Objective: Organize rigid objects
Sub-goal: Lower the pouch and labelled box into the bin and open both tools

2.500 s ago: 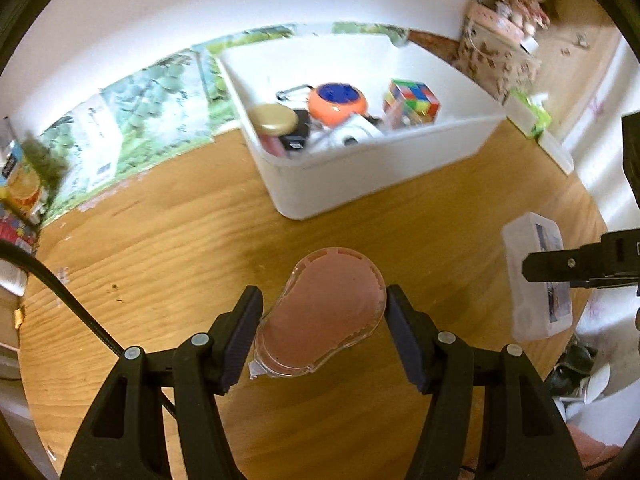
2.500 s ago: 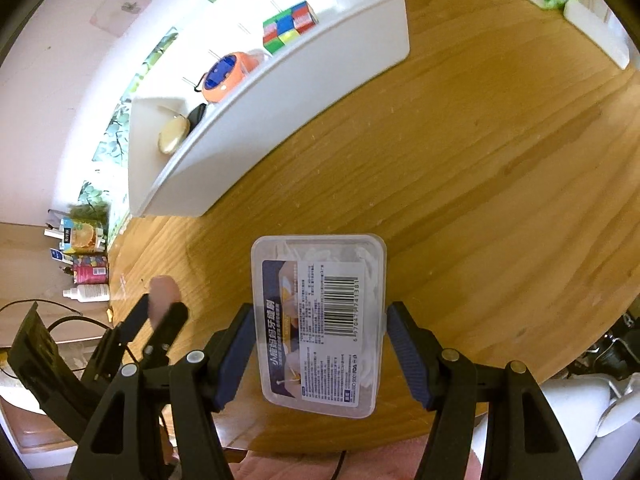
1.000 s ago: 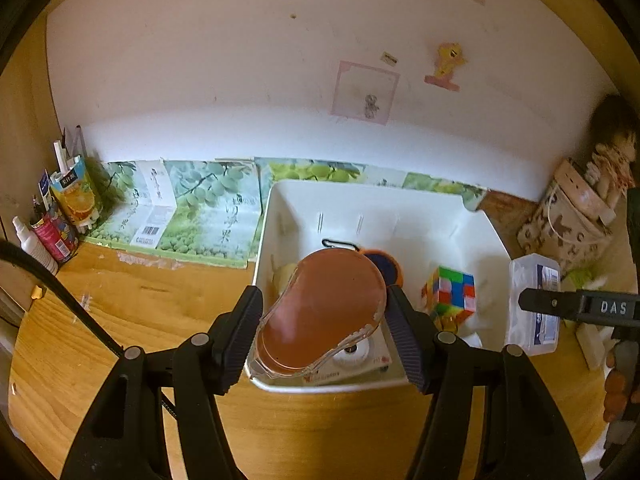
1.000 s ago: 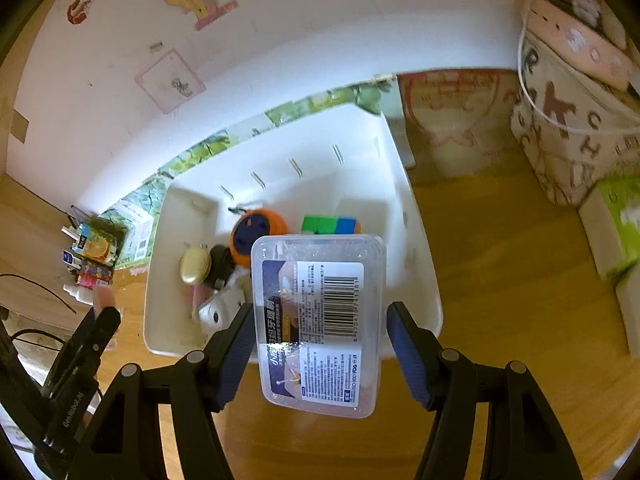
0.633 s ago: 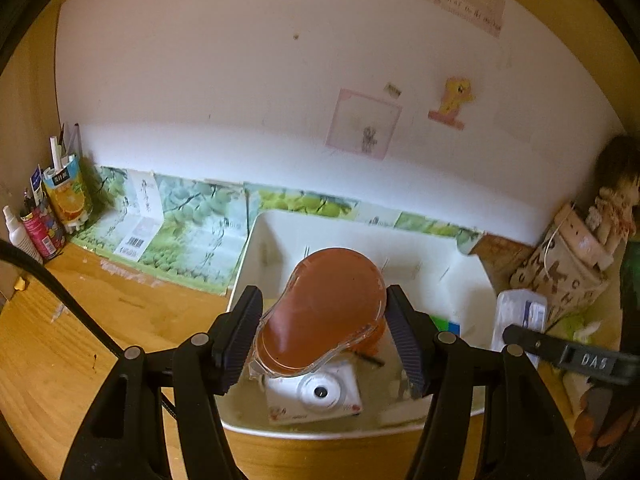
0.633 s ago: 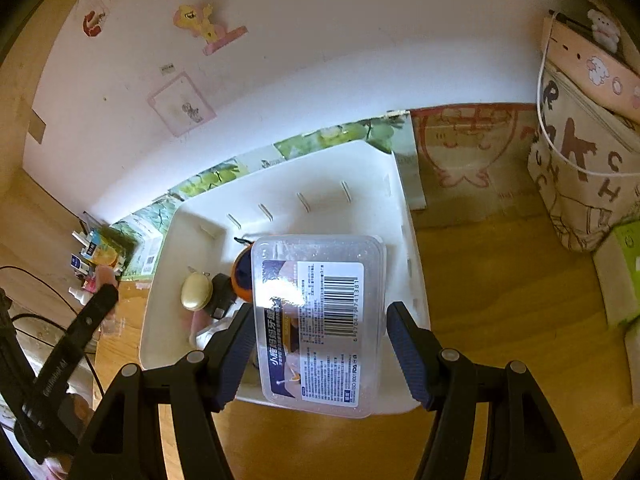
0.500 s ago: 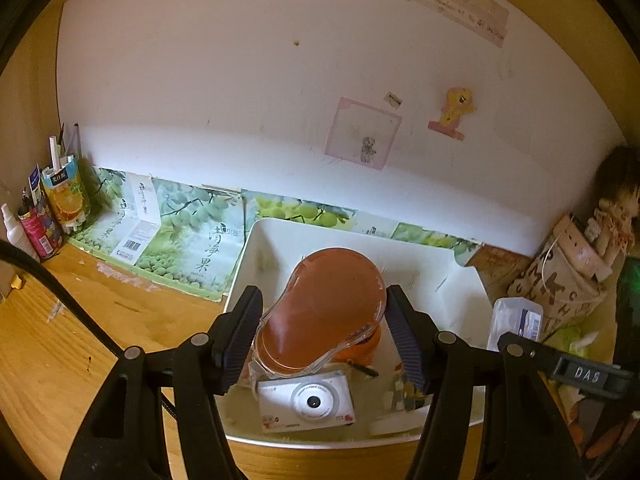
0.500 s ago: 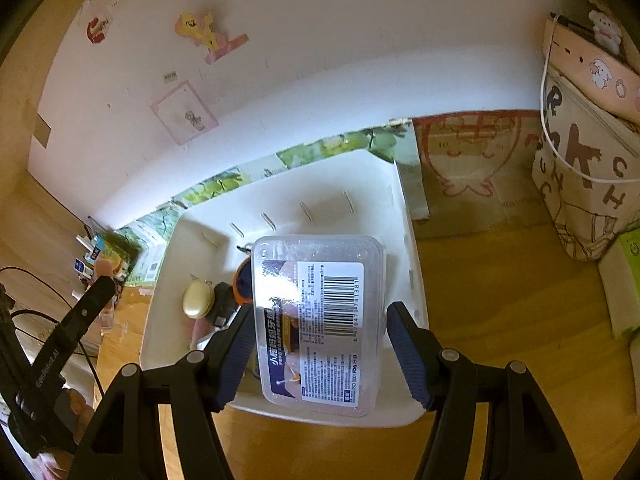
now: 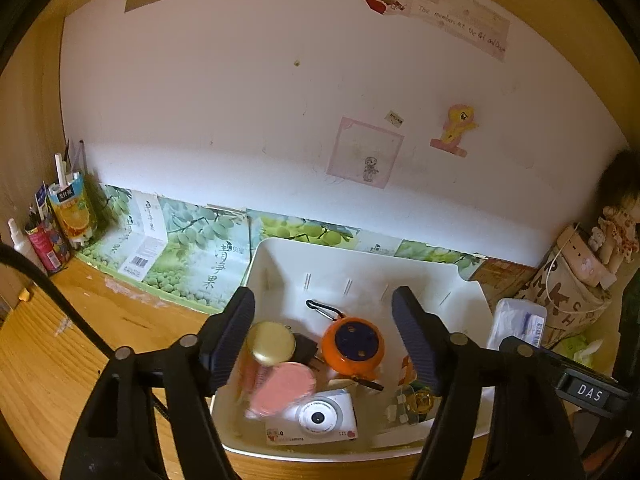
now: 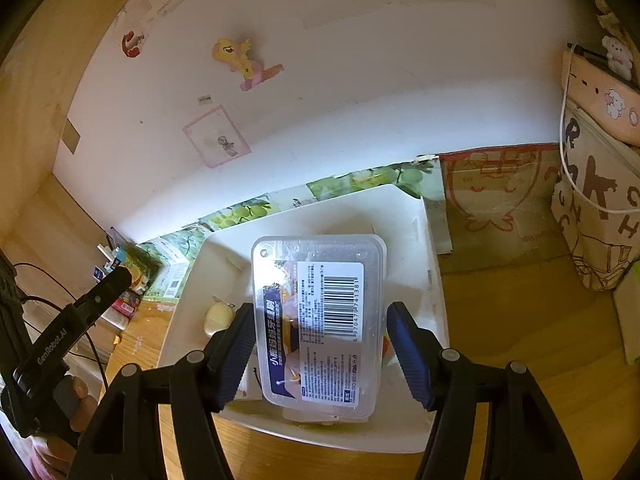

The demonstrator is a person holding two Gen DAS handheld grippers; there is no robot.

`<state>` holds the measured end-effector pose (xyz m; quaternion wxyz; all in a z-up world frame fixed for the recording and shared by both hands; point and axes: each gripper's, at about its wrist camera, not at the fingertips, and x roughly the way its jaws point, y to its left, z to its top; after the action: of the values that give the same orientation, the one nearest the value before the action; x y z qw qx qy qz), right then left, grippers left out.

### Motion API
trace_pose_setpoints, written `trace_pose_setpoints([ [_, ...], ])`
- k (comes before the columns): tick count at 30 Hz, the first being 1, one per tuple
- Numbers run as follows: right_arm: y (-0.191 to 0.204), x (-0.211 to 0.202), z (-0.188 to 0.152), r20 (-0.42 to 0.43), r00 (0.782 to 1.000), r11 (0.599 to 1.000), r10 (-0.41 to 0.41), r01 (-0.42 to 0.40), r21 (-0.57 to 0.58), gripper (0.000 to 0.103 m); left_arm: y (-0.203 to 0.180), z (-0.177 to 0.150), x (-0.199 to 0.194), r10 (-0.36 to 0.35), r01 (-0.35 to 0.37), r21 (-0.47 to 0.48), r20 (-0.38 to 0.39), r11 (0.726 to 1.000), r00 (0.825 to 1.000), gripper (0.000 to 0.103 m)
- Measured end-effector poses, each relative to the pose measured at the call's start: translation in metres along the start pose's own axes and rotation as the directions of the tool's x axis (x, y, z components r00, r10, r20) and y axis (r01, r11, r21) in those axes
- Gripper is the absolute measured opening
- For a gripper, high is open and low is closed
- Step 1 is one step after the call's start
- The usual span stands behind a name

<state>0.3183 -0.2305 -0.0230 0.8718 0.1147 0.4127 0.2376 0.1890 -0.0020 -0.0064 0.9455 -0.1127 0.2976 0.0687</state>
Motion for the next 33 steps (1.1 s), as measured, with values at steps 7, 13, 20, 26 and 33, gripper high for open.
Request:
trace_pose_setpoints([
  [7, 0.002, -0.003, 0.001, 0.012, 0.999, 0.999, 0.034, -0.034, 0.029, 0.078, 0.004, -0.001, -0.012, 0.008, -0.008, -0.019, -0.018, 1.0, 1.0, 0.083],
  [13, 0.006, -0.007, -0.002, 0.002, 0.998, 0.997, 0.055, -0.055, 0.05, 0.082, 0.011, -0.005, -0.031, 0.036, -0.036, -0.031, -0.017, 0.999, 0.999, 0.086],
  [20, 0.01, -0.013, -0.012, -0.025, 0.996, 0.992, 0.087, -0.085, 0.093, 0.084, 0.02, -0.02, -0.052, 0.056, -0.057, -0.048, -0.034, 0.997, 0.998, 0.089],
  [26, 0.02, -0.016, -0.03, -0.044, 0.995, 0.993, 0.089, -0.086, 0.077, 0.087, 0.029, -0.041, -0.059, 0.055, -0.063, -0.073, -0.108, 0.995, 0.993, 0.089],
  [33, 0.032, -0.018, -0.06, -0.085, 0.992, 0.993, 0.091, -0.084, 0.082, 0.087, 0.036, -0.063, -0.069, 0.047, -0.062, -0.08, -0.174, 0.995, 0.984, 0.095],
])
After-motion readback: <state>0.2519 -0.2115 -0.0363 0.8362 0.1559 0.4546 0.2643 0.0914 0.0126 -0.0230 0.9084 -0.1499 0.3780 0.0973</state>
